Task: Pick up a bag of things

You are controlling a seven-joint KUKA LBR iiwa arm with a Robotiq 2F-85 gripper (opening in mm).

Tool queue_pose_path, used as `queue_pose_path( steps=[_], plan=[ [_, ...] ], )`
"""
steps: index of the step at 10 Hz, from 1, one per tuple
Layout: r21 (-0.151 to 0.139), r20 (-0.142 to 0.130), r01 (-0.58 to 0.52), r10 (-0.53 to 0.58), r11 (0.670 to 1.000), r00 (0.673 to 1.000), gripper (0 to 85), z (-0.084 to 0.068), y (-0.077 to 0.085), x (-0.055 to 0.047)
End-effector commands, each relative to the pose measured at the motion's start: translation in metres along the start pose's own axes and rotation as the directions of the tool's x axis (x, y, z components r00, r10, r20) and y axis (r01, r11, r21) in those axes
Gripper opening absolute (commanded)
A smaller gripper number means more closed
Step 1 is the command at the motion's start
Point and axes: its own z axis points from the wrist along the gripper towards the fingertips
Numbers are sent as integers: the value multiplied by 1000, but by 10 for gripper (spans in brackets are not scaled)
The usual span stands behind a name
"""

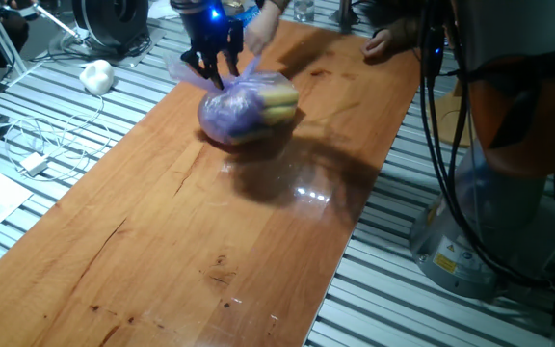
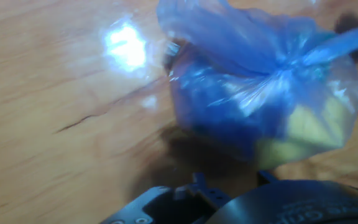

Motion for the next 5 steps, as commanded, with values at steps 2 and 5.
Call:
queue_pose_path(
  steps=[2,5],
  plan=[
    [-15,5,16,-16,1000,1000,680,5,-16,-6],
    [-31,-5,69,-69,997,998,680,5,-45,-22]
  ],
)
